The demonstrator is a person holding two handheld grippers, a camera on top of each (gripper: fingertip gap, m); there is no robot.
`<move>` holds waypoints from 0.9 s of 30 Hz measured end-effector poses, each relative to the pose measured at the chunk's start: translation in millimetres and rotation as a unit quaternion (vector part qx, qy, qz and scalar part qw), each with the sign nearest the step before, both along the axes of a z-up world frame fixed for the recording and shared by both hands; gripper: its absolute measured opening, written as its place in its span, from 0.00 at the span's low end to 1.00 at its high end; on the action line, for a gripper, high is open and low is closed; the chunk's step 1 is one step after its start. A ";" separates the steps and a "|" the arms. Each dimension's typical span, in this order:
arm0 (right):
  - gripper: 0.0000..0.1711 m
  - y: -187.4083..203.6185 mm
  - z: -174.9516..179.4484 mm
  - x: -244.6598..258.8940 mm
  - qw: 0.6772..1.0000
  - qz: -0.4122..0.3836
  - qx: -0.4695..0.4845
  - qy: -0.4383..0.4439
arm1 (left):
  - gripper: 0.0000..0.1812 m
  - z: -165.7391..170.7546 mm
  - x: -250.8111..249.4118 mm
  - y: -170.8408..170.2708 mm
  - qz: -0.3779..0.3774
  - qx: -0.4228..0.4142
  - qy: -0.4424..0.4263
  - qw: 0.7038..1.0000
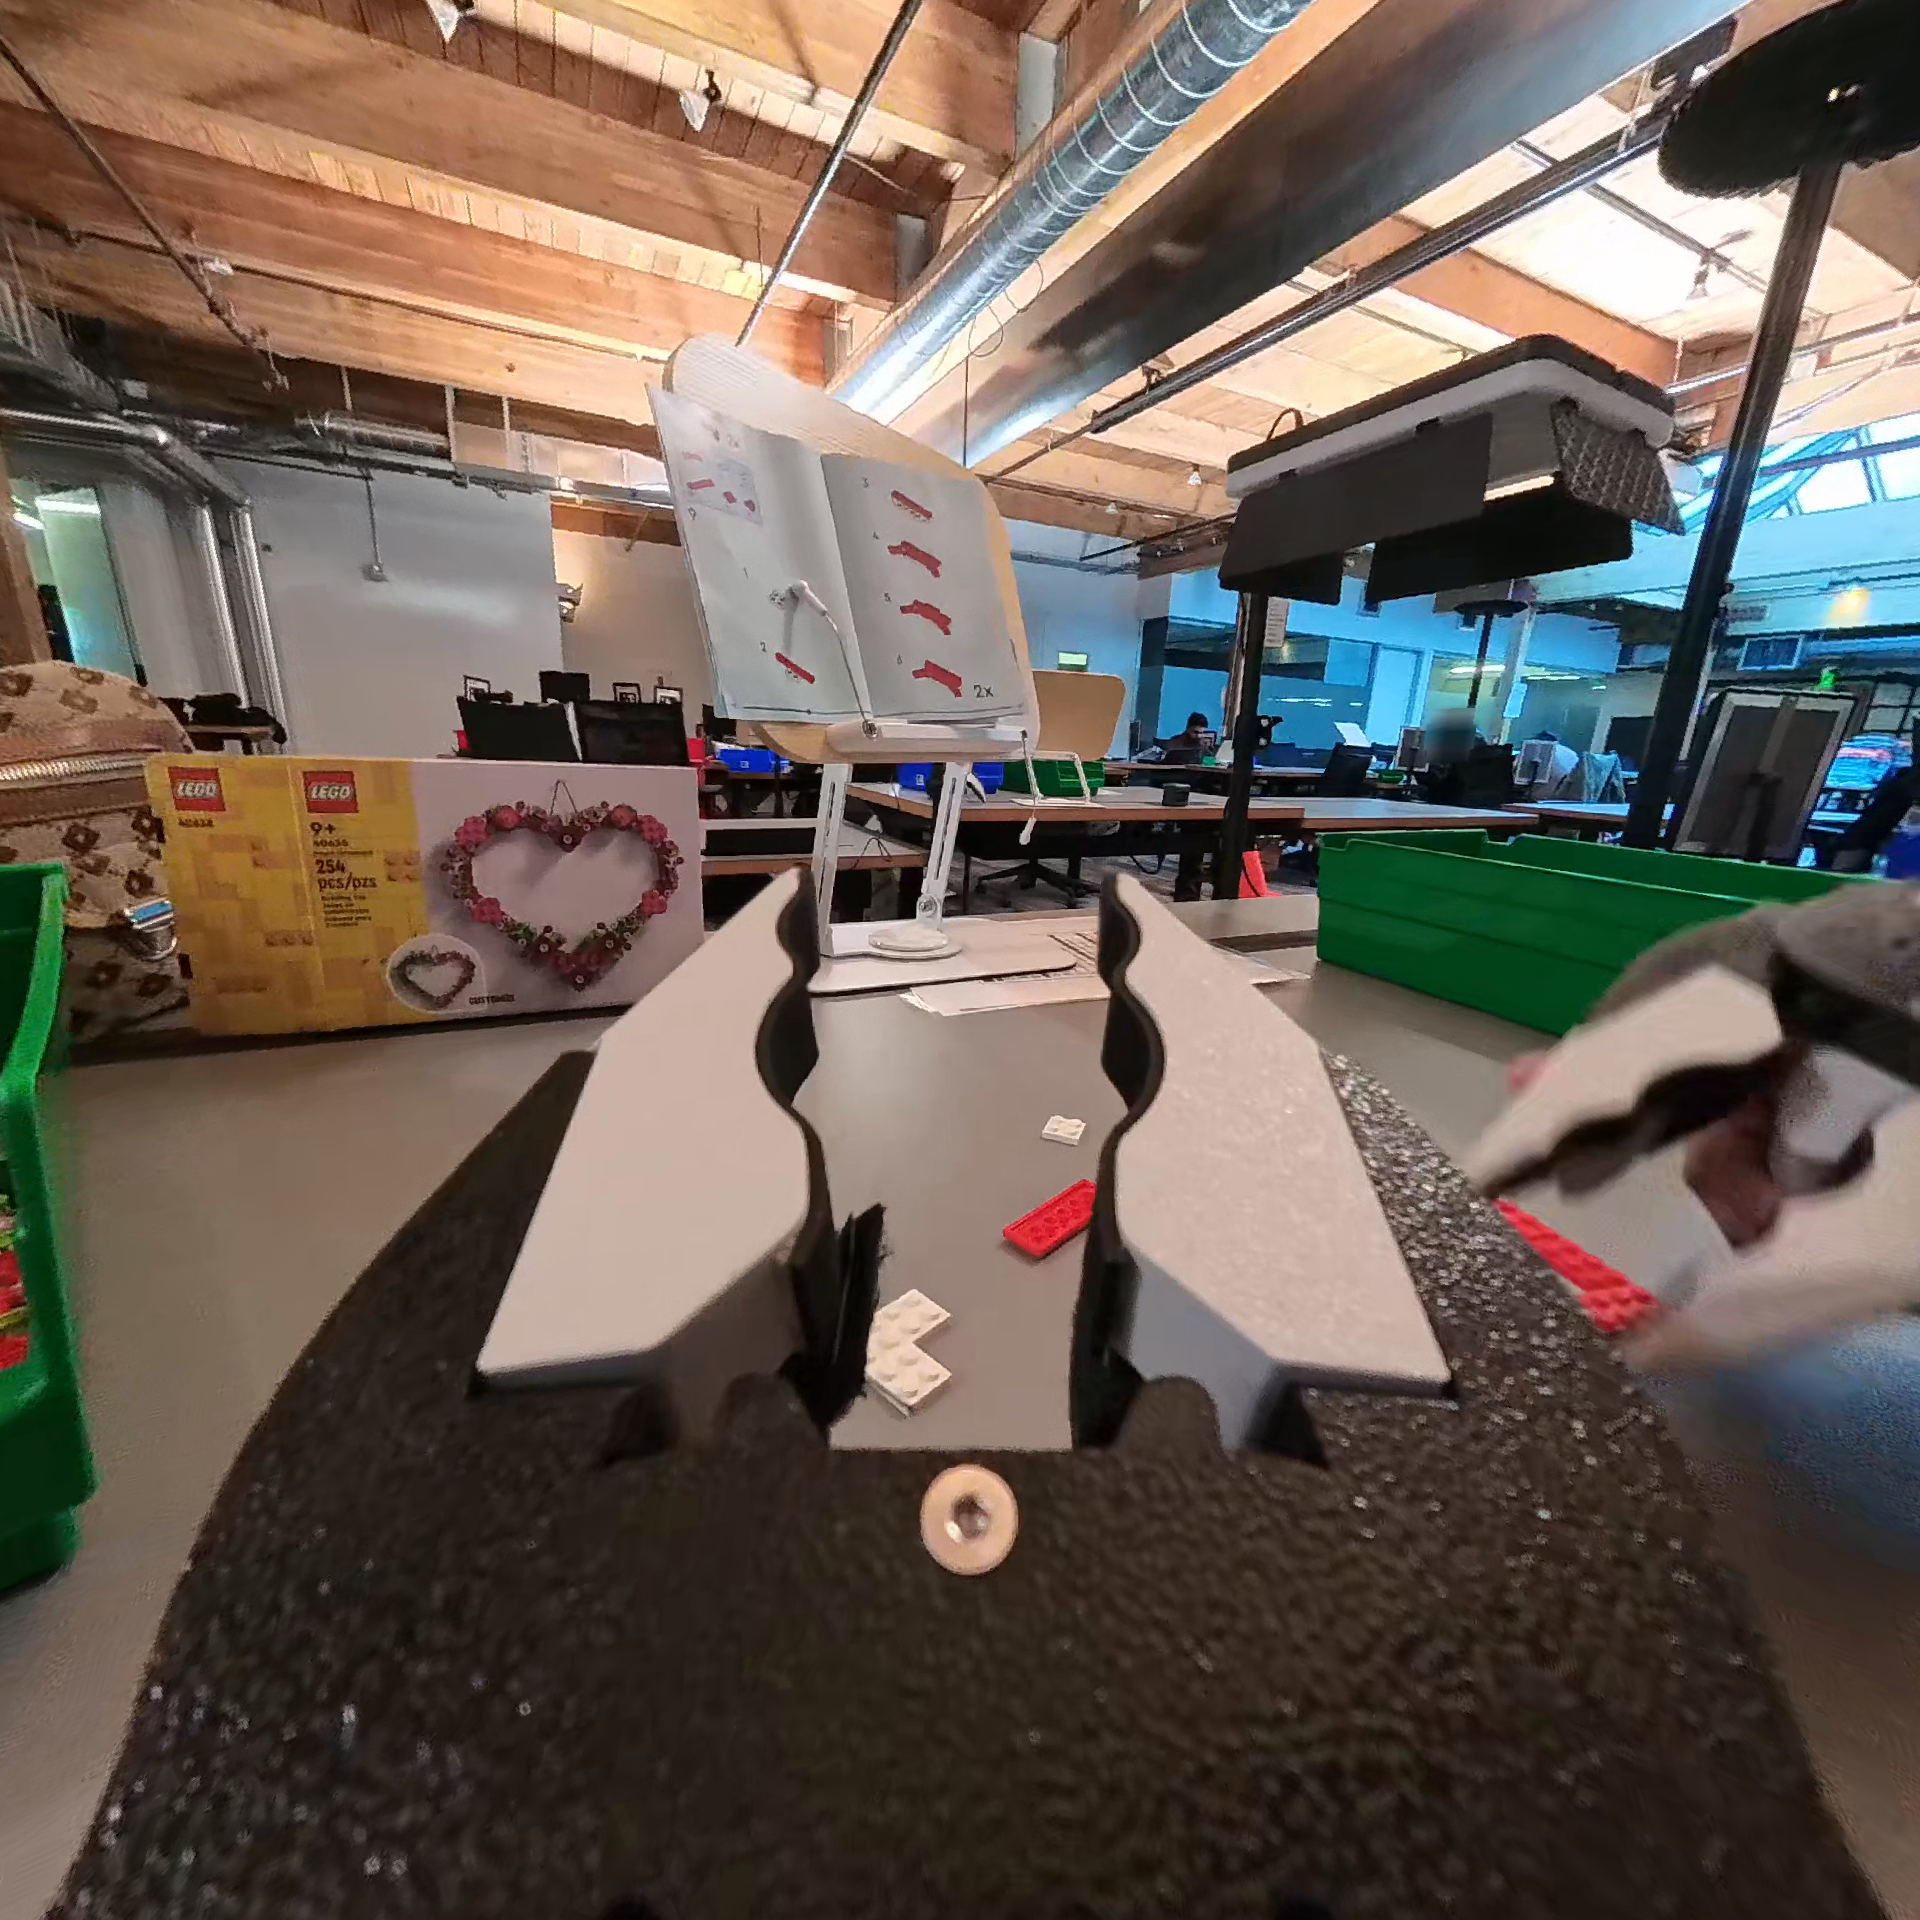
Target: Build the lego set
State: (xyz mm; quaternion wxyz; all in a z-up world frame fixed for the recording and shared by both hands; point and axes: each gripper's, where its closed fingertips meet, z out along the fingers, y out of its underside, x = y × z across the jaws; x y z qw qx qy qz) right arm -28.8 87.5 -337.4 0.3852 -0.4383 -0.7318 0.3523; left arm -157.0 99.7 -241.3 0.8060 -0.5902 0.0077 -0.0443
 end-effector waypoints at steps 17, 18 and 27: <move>0.12 149.3 87.8 92.3 0.833 -0.401 0.156 0.349 | 0.19 -18.0 21.6 8.4 0.010 -0.049 0.105 0.993; 0.12 150.2 88.1 93.5 0.832 -0.403 0.152 0.350 | 0.19 -17.2 23.0 8.0 0.010 -0.048 0.112 0.993; 0.11 154.4 88.2 97.9 0.830 -0.407 0.129 0.358 | 0.21 42.5 -14.9 -24.0 0.022 -0.052 0.036 0.998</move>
